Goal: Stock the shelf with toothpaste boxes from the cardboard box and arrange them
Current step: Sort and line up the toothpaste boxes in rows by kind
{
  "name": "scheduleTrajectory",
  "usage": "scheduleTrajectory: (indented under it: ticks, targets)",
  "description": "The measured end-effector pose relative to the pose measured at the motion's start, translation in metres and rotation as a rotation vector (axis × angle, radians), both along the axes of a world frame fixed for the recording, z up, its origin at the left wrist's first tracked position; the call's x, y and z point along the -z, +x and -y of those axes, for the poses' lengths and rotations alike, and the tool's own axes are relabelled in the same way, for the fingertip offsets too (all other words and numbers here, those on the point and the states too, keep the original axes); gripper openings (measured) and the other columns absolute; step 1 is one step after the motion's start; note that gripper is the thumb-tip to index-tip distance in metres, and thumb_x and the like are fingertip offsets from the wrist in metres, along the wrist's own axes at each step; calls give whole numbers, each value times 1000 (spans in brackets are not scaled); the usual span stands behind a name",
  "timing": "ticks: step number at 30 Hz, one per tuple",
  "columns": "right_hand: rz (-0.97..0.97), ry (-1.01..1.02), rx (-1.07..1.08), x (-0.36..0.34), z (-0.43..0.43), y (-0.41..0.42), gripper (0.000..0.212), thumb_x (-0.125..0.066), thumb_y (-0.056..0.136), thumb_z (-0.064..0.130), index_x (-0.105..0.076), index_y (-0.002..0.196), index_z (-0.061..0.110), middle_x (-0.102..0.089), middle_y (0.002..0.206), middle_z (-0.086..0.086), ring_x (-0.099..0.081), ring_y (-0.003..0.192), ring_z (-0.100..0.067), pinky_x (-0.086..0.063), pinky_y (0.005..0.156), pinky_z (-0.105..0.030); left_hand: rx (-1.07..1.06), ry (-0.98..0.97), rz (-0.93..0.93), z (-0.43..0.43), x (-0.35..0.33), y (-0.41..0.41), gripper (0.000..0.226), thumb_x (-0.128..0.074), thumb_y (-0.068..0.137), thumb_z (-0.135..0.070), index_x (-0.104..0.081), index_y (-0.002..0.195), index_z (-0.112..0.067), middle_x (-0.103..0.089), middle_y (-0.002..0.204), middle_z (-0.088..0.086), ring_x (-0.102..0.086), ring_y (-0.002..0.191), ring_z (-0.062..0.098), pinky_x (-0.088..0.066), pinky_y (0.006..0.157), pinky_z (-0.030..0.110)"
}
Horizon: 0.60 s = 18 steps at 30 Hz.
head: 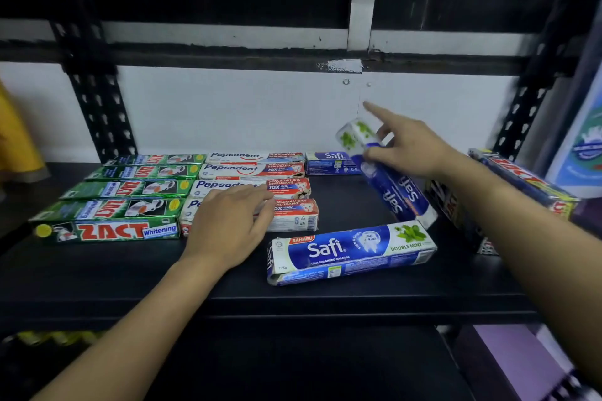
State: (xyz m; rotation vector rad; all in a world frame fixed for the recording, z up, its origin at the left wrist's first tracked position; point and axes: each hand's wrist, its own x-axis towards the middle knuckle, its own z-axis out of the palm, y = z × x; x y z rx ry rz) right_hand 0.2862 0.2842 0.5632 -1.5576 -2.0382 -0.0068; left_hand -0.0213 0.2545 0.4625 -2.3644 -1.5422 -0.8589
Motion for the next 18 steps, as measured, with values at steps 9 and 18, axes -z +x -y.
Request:
scheduleTrajectory:
  ticks: [9, 18]
  targets:
    - [-479, 6, 188, -3, 1, 17, 68, -80, 75, 41, -47, 131, 18, -45, 124, -8, -61, 100, -29, -60, 50, -46, -7, 9, -1, 1, 0, 0, 46, -30, 96, -50, -69, 109, -30, -72, 106, -11, -64, 100, 14, -44, 85, 36]
    - [258, -287, 291, 2, 7, 41, 61, -63, 82, 63, -61, 123, 17, -63, 125, -8, -62, 100, -23, -50, 87, -35, -5, 5, -7, 1, 1, 0, 53, -27, 95, -53, -69, 114, -29, -71, 114, -11, -64, 105, 15, -43, 90, 38]
